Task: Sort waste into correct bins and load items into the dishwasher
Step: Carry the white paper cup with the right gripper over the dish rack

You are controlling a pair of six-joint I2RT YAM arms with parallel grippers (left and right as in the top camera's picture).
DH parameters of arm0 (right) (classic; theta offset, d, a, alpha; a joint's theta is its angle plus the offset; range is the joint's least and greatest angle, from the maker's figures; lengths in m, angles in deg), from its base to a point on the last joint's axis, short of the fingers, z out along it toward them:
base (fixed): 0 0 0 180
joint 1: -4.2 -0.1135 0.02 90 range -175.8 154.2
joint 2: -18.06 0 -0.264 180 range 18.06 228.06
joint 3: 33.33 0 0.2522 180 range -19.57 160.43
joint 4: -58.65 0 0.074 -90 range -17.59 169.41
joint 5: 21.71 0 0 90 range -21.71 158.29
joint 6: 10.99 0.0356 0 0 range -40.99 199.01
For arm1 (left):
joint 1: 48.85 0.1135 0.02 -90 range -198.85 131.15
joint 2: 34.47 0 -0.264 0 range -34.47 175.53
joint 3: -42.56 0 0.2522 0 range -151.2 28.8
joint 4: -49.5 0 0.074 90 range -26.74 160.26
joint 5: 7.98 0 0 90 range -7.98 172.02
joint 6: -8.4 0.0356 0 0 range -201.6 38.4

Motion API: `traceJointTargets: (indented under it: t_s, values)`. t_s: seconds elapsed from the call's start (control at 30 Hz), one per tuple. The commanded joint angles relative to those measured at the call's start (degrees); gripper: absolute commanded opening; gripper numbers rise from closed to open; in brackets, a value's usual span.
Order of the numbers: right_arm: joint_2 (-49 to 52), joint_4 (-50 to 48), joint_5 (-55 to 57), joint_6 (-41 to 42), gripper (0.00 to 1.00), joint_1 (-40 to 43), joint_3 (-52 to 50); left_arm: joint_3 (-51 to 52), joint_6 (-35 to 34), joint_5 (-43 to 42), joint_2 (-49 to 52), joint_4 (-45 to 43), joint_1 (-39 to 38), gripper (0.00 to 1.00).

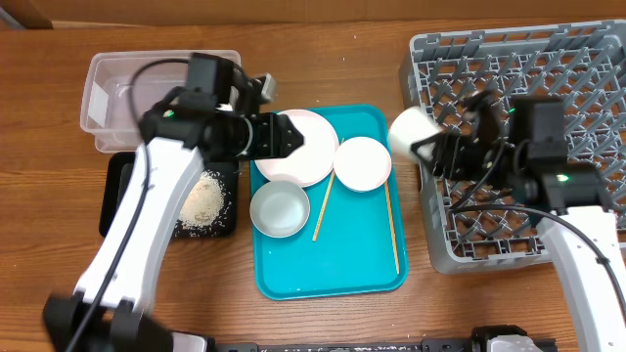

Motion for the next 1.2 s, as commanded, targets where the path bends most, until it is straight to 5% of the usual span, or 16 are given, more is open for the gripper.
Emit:
traceJointTargets:
  t_s: [0.0,0.23,0.67,1.17]
  values:
    - [-1.31,5.33,12.24,0.2,0.36,2.82,7.1,-0.66,2.54,13.2,-6.12,1.01,0.72,0.61]
    - [-1.29,13.81,24.81,4.76,0.31,15.02,14.14,-0.66,2.49,18.27,-10.82,1.18,0.85,0.61]
    - [6.47,13.77,25.31,10.38,0.29,43.65,15.8,-0.66,2.47,18.25,-10.91,2.23,0.83,0.61]
    - [18.97,14.53,23.02,10.54,0.29,46.95,15.63,-0.66,2.43,18.23,-10.91,2.38,0.83,0.62]
